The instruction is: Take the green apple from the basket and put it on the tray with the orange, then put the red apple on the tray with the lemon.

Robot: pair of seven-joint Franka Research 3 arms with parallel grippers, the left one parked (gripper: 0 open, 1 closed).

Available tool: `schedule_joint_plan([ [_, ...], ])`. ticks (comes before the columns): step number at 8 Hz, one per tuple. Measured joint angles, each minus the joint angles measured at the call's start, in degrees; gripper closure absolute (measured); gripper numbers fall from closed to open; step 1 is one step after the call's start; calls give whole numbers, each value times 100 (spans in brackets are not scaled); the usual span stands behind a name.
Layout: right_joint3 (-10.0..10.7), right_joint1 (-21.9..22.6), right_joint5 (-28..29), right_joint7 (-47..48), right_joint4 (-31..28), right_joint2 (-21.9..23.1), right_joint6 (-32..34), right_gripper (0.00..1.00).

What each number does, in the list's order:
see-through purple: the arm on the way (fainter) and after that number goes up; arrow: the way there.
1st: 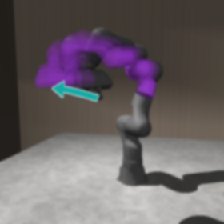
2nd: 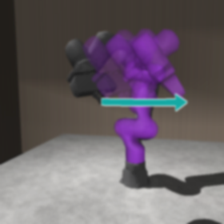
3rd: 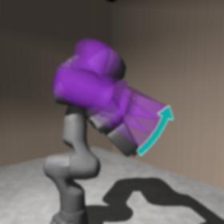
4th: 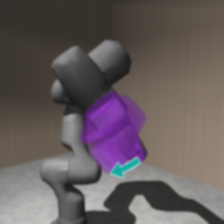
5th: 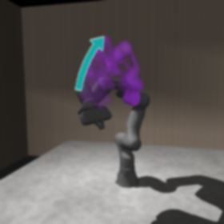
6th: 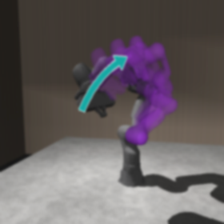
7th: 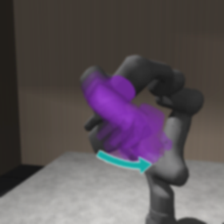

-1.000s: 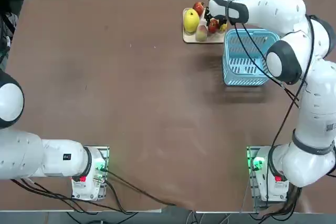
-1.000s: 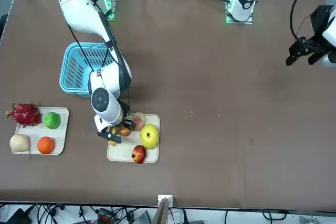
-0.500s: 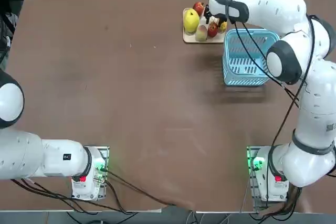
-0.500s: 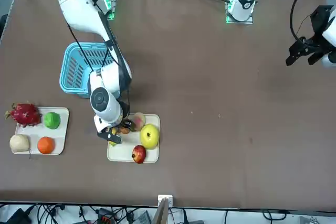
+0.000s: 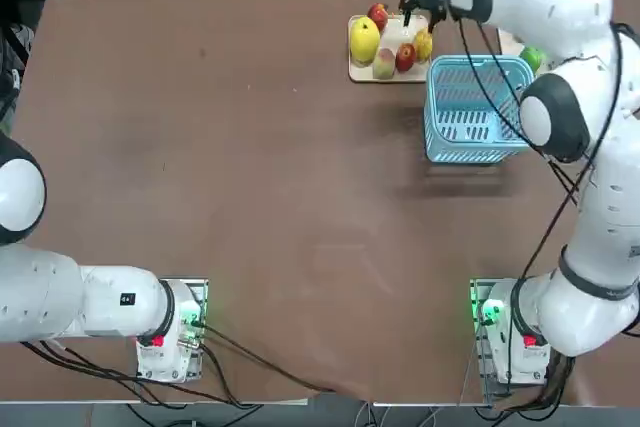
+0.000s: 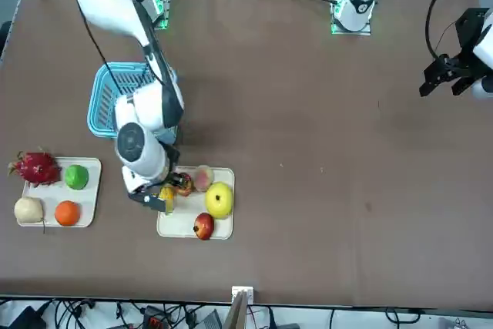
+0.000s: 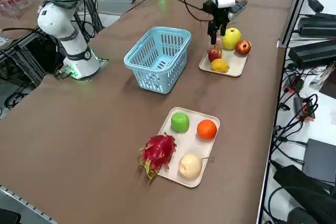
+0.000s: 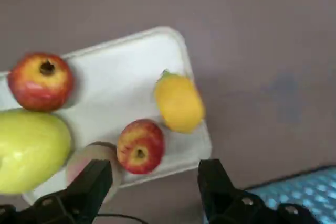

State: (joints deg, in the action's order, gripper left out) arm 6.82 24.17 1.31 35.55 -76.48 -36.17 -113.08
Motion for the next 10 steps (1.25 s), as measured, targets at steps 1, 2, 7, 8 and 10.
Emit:
schedule_joint_plan([
  [1,124,-18,-44,-133,63,303,290,0],
  [2,251,-31,-99,-334,82,578,542,0],
  [7,736,-731,-159,-2618,-56,1706,1949,0],
  [8,745,-948,-158,-3048,-200,1952,2035,0],
  [10,749,-1177,-159,-3362,-438,2412,2222,0],
])
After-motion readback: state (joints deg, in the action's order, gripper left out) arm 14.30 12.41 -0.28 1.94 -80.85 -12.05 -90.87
